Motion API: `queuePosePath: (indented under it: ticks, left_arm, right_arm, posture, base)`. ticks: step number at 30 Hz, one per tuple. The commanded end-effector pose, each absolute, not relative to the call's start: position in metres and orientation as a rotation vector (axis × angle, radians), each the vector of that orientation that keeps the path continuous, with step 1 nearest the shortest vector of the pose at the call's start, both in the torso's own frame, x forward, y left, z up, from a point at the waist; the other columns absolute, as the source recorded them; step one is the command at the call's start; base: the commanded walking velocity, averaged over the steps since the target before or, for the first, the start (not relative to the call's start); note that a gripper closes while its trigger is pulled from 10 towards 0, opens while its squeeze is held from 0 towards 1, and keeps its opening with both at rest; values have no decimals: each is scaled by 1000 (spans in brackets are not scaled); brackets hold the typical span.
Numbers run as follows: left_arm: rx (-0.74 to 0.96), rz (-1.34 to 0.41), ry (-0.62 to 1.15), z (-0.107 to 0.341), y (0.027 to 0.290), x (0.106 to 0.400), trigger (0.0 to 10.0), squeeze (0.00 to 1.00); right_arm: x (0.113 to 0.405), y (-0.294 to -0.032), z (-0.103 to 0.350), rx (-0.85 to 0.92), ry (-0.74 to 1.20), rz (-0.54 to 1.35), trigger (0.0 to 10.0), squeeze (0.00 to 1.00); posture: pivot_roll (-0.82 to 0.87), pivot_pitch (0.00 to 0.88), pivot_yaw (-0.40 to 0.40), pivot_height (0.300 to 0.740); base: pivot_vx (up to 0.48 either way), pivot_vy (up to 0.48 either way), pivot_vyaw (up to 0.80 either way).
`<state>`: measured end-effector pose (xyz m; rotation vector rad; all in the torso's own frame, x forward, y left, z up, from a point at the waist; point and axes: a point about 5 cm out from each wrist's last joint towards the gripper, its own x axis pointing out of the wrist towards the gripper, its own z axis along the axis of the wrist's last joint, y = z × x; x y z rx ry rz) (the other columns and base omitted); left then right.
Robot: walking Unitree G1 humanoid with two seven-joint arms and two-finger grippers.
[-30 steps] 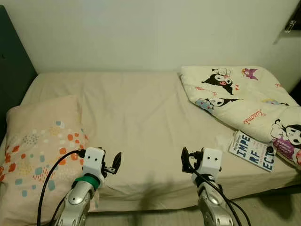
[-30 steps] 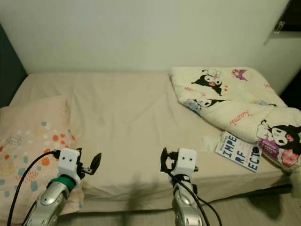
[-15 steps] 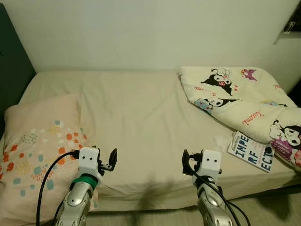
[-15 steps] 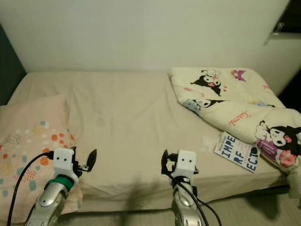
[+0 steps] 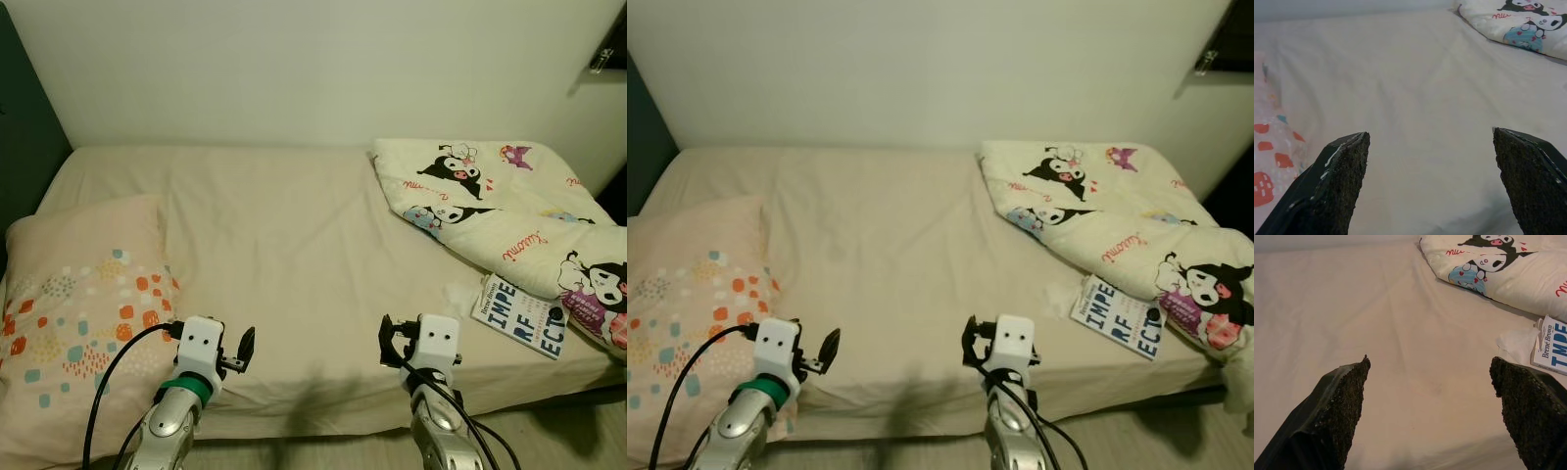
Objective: Clean up the room
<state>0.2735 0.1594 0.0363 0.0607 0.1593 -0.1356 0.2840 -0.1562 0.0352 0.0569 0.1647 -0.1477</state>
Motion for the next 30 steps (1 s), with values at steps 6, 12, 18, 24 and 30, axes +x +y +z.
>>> queuePosePath:
  ticks: [6,12,18,24,30]
  left_arm:
    - [65,-117,200,31,162,271,10000,0]
    - [68,-109,205,30,163,271,10000,0]
    - [64,-94,209,30,166,271,10000,0]
    - [69,-100,209,30,165,272,10000,0]
    - [71,-104,214,30,164,272,10000,0]
  right_arm:
    - [280,-157,27,65,203,-162,10000,0]
    - [280,-157,27,78,203,-167,10000,0]
    - [280,-157,27,87,207,-177,10000,0]
    - [281,-158,27,82,207,-180,10000,0]
    - [281,-157,27,78,209,-176,10000,0]
  posture:
    - [126,0,-9,740]
    - [127,0,-9,740]
    - [127,0,-9,740]
    - [128,0,-6,740]
    - [128,0,-6,740]
  base:
    - [0,0,0]
    - [0,0,0]
    - [0,0,0]
    - [0,0,0]
    - [0,0,0]
